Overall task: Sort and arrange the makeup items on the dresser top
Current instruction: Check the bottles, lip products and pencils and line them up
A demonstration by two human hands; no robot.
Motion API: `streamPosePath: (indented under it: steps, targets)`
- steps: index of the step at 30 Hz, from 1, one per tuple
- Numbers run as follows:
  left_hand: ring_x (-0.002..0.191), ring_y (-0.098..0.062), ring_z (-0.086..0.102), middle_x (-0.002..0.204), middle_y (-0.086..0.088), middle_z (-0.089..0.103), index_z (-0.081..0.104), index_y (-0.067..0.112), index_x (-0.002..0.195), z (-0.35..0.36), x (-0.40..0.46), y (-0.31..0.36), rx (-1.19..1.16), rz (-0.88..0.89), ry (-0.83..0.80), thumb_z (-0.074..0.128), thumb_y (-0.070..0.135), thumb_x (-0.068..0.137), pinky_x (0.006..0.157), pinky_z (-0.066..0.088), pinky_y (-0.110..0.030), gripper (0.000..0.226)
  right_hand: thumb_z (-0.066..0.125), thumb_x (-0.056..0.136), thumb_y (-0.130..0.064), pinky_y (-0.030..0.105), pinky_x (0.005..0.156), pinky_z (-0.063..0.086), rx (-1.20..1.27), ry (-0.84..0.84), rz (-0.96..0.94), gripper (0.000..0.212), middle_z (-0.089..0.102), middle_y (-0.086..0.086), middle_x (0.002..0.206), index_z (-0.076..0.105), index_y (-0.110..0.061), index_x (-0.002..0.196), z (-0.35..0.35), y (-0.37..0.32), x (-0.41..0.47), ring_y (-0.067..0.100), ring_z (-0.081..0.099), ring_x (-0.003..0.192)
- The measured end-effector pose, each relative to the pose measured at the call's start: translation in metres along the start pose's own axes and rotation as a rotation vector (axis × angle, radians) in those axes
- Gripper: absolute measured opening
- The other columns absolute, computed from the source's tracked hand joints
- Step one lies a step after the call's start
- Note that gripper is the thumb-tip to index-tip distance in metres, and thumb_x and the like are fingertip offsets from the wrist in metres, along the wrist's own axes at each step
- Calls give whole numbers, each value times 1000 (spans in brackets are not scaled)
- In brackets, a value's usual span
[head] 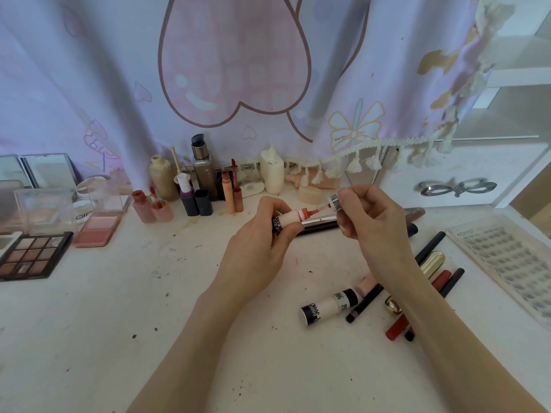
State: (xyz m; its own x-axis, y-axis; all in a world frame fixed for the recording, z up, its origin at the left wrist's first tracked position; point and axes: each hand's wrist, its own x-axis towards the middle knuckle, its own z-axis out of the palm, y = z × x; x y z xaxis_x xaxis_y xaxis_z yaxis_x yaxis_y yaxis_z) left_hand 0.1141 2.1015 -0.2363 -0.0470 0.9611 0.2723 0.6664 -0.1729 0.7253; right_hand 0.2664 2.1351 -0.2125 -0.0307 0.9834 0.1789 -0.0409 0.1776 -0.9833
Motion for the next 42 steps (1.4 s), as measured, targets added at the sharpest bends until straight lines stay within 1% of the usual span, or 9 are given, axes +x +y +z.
streamPosePath:
  steps: [16, 22, 24, 26, 28, 30, 33, 38, 42]
  targets:
    - [79, -18, 56, 95, 4, 59, 33, 33, 101, -2, 0, -2, 35, -5, -10, 48, 36, 92, 72, 49, -41, 18, 55, 92, -15, 16, 48, 38, 7, 31, -14, 16, 52, -7, 49, 57, -11, 77, -3, -1, 2, 5, 44, 47]
    - [79, -18, 56, 94, 5, 59, 32, 34, 101, -1, 1, -3, 58, -6, -4, 48, 37, 93, 73, 49, -40, 18, 56, 91, -14, 16, 50, 40, -23, -16, -22, 14, 53, -7, 50, 58, -13, 77, -2, 1, 1, 7, 45, 49]
    - [80, -15, 56, 94, 6, 57, 33, 33, 102, 0, 3, -6, 57, -7, 10, 46, 37, 93, 72, 48, -34, 17, 55, 92, -16, 16, 50, 40, -5, -9, 3, 15, 54, -6, 51, 58, -13, 77, -3, 1, 2, 7, 45, 49]
    - [80, -4, 52, 95, 8, 52, 37, 28, 103, 1, 5, -9, 19, 1, 40, 46, 34, 93, 70, 43, -14, 14, 55, 92, -16, 14, 48, 41, 75, -2, 68, 15, 56, -5, 53, 59, -13, 79, -4, 1, 3, 7, 48, 49]
    - [82, 1, 46, 97, 8, 46, 47, 22, 104, 1, 9, -10, 1, 15, 115, 47, 32, 93, 72, 36, -4, 14, 54, 92, -13, 15, 44, 38, 225, -19, 160, 13, 59, 0, 57, 59, -11, 80, -5, 1, 5, 9, 50, 49]
    - [84, 4, 43, 97, 9, 42, 55, 20, 101, -2, 10, -11, -42, -3, 191, 49, 33, 92, 74, 31, 1, 16, 51, 92, -8, 17, 42, 36, 366, -43, 249, 14, 63, 6, 61, 58, -8, 80, -4, 1, 5, 12, 53, 50]
    - [80, 9, 44, 93, 13, 44, 56, 27, 95, -6, 11, -11, -86, -62, 215, 50, 36, 91, 70, 31, 1, 12, 49, 90, 1, 17, 44, 40, 450, -91, 326, 16, 69, 10, 71, 60, -7, 82, -4, 3, 6, 14, 60, 57]
    - [80, -3, 54, 94, 3, 59, 56, 27, 95, -3, 11, -13, -86, -116, 183, 52, 34, 90, 68, 37, -3, 9, 46, 91, 4, 16, 52, 47, 398, -176, 301, 21, 71, 6, 80, 64, -5, 95, -2, 9, 8, 13, 67, 70]
    - [77, -5, 56, 91, 1, 62, 59, 19, 94, 2, 12, -20, -1, -157, 188, 51, 26, 94, 64, 38, -12, 10, 47, 93, 2, 20, 54, 49, 100, -134, 186, 19, 71, 6, 89, 56, -10, 104, 0, 11, 13, 17, 70, 75]
